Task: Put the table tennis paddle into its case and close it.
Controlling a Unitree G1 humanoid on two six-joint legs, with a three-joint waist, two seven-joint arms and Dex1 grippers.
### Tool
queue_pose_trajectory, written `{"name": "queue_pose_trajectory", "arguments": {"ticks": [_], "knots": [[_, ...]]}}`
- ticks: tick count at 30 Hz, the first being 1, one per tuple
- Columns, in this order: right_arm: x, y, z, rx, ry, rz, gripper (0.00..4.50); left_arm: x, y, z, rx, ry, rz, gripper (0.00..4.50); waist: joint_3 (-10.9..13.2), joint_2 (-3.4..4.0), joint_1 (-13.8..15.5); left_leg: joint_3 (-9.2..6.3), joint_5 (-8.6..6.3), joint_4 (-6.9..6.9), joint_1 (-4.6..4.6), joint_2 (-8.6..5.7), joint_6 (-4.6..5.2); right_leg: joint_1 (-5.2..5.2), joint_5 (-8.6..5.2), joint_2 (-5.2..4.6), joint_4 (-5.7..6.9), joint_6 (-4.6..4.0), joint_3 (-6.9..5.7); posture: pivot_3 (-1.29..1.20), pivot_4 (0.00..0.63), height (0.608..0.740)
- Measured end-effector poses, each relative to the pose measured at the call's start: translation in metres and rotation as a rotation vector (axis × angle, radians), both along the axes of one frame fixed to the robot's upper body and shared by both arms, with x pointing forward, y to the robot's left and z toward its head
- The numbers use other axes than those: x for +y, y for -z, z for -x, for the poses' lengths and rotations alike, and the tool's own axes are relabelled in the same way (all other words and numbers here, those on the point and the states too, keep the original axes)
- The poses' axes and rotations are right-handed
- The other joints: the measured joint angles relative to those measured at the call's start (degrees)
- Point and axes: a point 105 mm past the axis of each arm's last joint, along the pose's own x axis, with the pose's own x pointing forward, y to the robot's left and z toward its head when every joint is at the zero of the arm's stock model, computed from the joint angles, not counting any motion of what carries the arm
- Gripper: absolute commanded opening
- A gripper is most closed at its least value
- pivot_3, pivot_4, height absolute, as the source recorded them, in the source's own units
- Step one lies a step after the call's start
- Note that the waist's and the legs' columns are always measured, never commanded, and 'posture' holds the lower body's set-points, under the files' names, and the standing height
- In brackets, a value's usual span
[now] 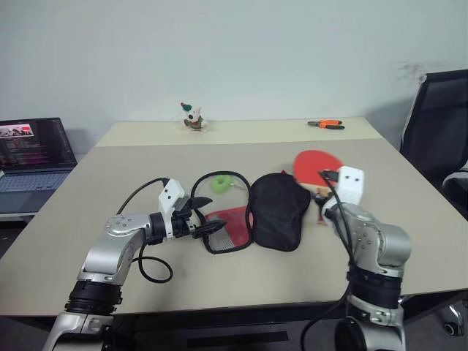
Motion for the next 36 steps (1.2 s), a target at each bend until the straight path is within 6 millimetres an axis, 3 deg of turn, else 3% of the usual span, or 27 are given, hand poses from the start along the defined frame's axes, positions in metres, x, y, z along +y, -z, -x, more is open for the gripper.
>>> {"name": "queue_pose_trajectory", "arguments": {"ticks": [6,13,27,33,36], "knots": [[0.005,-0.003,0.004,0.001,-0.003,0.021,1.12,0.002,0.000,0.000,0.000,-0.003,-0.008,4.50,0.0,0.00,1.1,0.07,0.00,0.03,-0.04,-0.17,0.00,0.04,0.03,-0.01,-0.13,0.08,-0.02,0.00,0.150,0.740],[0.013,0.015,-0.004,0.061,-0.023,0.024,1.12,0.002,0.000,0.000,0.001,-0.001,-0.008,4.50,0.0,0.00,0.7,0.08,0.00,0.02,-0.01,-0.04,0.00,0.01,0.03,0.01,-0.08,0.05,0.00,0.00,0.150,0.740],[0.058,0.020,0.003,0.095,-0.261,0.008,1.12,0.011,-0.005,0.009,0.017,0.010,-0.031,4.50,0.0,0.00,0.5,0.07,0.00,0.02,-0.02,-0.05,0.00,0.01,0.03,0.01,-0.08,0.05,-0.02,0.00,0.150,0.740],[0.055,0.020,0.002,0.076,-0.234,0.010,1.12,0.017,-0.009,0.011,0.032,0.010,-0.039,4.50,0.0,0.00,0.5,0.07,0.00,0.02,-0.02,-0.05,0.00,0.02,0.03,0.03,-0.08,0.05,-0.02,0.00,0.150,0.740],[0.052,0.030,0.003,0.091,-0.208,0.011,1.12,0.016,-0.008,0.012,0.038,0.017,-0.039,4.50,0.0,0.00,0.5,0.07,0.00,0.02,-0.02,-0.05,0.00,0.02,0.03,0.03,-0.08,0.05,-0.01,0.00,0.150,0.740]]}}
